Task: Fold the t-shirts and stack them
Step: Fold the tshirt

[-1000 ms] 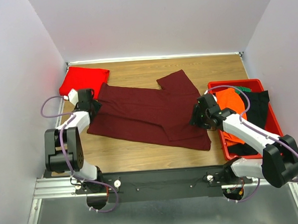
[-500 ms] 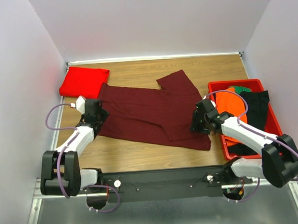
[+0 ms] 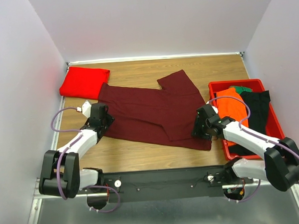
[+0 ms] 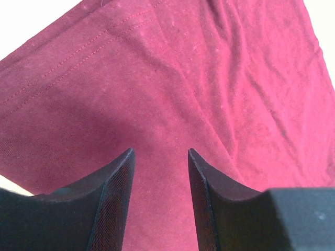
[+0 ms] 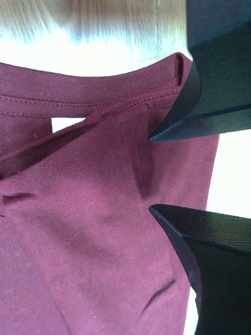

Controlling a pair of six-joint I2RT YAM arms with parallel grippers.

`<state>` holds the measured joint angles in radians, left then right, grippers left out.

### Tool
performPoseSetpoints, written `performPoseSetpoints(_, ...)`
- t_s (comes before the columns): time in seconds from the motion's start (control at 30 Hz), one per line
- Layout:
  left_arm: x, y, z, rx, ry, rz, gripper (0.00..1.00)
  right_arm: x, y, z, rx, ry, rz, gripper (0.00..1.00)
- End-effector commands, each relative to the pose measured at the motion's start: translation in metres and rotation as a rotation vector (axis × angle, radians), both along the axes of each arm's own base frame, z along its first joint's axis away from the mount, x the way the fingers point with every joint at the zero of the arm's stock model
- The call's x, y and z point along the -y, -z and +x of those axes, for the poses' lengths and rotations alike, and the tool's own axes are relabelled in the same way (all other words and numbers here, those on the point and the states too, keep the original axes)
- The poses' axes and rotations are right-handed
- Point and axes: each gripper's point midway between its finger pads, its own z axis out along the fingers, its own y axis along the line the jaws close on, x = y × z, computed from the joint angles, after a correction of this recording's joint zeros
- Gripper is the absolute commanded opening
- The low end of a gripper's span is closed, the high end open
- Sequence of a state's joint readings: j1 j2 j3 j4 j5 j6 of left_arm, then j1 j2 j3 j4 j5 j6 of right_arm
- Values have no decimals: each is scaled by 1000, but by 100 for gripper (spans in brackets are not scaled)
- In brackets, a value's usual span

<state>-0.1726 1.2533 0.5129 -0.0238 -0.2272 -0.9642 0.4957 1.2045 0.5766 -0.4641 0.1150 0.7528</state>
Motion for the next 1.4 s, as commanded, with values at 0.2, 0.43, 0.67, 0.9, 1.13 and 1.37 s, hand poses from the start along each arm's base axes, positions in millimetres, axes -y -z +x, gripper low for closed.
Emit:
performPoseSetpoints(0.2,-4,17,-8,-37,-14,21,52,2,-3,13,24,66,-26,57)
performPoseSetpoints(0.43,-3,18,-7,-28,-9,19,52,1,-4,25,38,74,-49,51)
performPoseSetpoints(0.67,-3,20,-8,-35,-3,21,51,-4,-11,35,59,69,-38,22)
performPoseSetpoints(0.9,-2,21,-8,-37,4,22,50,-9,-21,46,87,64,-29,3)
performPoseSetpoints(1.13,-2,19,-6,-33,13,28,50,-21,-38,84,144,72,-49,0)
performPoseSetpoints(1.37,-1,18,-2,-33,26,36,50,-37,-39,132,167,85,-81,0)
